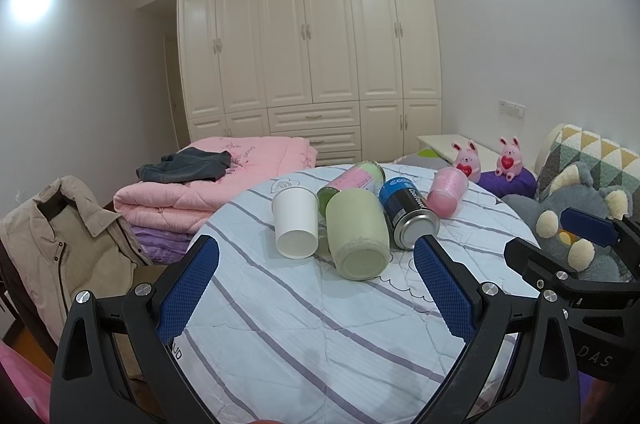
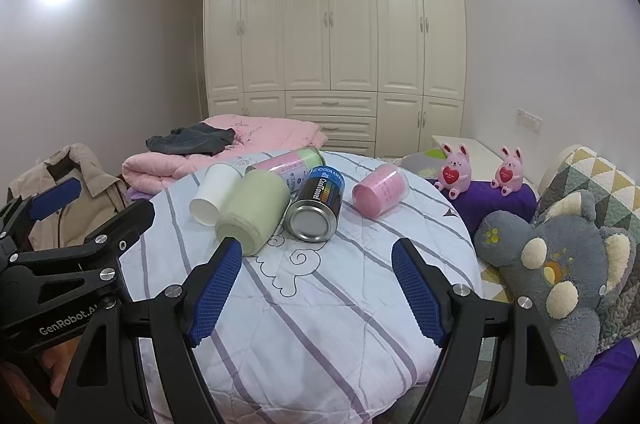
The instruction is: Flip cup upright
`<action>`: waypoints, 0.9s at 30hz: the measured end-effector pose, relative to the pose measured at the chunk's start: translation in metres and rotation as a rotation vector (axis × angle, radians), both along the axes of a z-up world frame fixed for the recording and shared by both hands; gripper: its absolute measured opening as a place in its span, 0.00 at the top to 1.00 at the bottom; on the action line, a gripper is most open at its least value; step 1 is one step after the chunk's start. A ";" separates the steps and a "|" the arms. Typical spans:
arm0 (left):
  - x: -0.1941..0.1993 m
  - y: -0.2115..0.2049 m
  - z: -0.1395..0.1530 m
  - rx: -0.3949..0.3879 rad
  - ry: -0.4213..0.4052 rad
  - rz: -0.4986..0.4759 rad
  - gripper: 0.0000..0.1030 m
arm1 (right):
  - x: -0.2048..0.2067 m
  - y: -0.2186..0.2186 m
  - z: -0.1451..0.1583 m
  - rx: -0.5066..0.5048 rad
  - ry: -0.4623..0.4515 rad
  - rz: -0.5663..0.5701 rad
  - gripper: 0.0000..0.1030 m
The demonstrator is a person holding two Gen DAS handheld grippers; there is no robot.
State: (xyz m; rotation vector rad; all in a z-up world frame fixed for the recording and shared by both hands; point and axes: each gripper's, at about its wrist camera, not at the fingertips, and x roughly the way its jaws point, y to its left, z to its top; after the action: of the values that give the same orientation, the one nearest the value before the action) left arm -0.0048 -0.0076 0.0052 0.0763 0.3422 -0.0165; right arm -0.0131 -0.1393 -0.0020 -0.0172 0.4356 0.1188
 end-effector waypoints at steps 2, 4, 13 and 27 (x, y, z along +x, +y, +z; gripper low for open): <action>0.000 -0.001 0.000 0.005 -0.001 0.002 0.04 | 0.000 0.000 0.000 0.001 0.000 0.002 0.24; -0.001 0.000 0.000 0.009 0.000 0.004 0.04 | 0.000 0.000 0.000 -0.003 0.000 -0.001 0.24; 0.004 -0.001 0.001 0.008 0.018 0.015 0.04 | 0.004 0.001 0.001 -0.014 0.010 -0.007 0.24; 0.046 0.001 0.013 -0.012 0.133 0.034 0.04 | 0.026 -0.004 0.020 -0.021 0.021 -0.007 0.24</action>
State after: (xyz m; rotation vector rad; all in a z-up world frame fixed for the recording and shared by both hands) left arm 0.0409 -0.0064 0.0181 0.0574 0.4759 0.0105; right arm 0.0134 -0.1433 0.0183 -0.0347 0.4578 0.1073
